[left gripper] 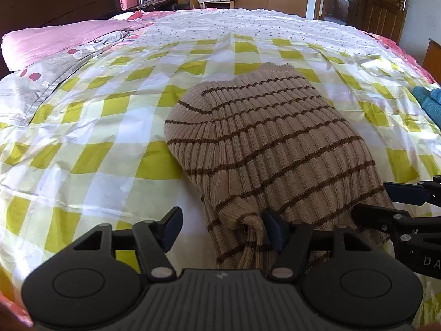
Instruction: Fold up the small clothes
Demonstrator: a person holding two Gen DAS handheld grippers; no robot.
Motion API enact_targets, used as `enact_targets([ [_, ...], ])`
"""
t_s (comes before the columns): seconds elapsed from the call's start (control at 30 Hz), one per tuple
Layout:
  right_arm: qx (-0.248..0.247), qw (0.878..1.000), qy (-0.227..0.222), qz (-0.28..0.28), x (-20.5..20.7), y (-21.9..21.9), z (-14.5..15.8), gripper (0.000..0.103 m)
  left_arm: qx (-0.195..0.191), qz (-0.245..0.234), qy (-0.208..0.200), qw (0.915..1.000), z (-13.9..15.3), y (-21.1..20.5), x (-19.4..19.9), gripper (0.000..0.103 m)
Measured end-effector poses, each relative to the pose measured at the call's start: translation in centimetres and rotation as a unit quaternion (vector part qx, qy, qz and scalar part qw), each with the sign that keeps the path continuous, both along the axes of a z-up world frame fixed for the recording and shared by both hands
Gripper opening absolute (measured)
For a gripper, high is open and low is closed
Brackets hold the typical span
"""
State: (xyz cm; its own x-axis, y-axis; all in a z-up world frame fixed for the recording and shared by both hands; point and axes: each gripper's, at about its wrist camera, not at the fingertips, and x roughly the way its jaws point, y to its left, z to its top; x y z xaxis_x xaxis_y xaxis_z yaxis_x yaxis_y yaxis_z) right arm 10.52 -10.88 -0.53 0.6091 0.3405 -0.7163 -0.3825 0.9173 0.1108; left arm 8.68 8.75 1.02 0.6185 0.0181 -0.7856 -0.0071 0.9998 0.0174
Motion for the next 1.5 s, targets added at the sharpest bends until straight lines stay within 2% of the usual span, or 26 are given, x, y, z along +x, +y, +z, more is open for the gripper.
enact_targets([
  [0.07,-0.007,1.000,0.010,-0.001,0.1,0.1,-0.4,0.048,0.006,0.003,0.000,1.0000,-0.1,-0.1,-0.1,0.076],
  [0.23,0.014,0.999,0.030,-0.017,0.1,-0.6,-0.6,0.048,0.017,0.009,0.003,0.9998,-0.1,-0.2,-0.4,0.085],
  [0.5,0.014,1.000,-0.004,-0.012,-1.4,-0.5,1.0,0.048,0.021,0.009,0.002,0.9997,0.2,-0.5,-1.3,0.085],
  [0.7,0.018,1.000,-0.006,-0.016,-2.2,-0.7,1.1,0.048,0.047,0.001,0.001,0.9989,0.4,-1.5,-2.5,0.086],
  [1.17,0.025,0.999,-0.003,-0.022,-4.7,-0.9,0.5,0.049,0.002,0.000,0.026,0.9996,0.0,-2.0,-6.0,0.087],
  [1.4,0.020,1.000,-0.003,-0.021,-5.9,-0.8,0.2,0.049,0.013,0.000,0.034,0.9994,-0.2,-2.5,-7.3,0.088],
  [1.5,0.020,1.000,-0.002,-0.022,-6.2,-1.0,0.2,0.050,0.004,0.002,0.032,0.9995,-0.1,-2.4,-7.6,0.088],
])
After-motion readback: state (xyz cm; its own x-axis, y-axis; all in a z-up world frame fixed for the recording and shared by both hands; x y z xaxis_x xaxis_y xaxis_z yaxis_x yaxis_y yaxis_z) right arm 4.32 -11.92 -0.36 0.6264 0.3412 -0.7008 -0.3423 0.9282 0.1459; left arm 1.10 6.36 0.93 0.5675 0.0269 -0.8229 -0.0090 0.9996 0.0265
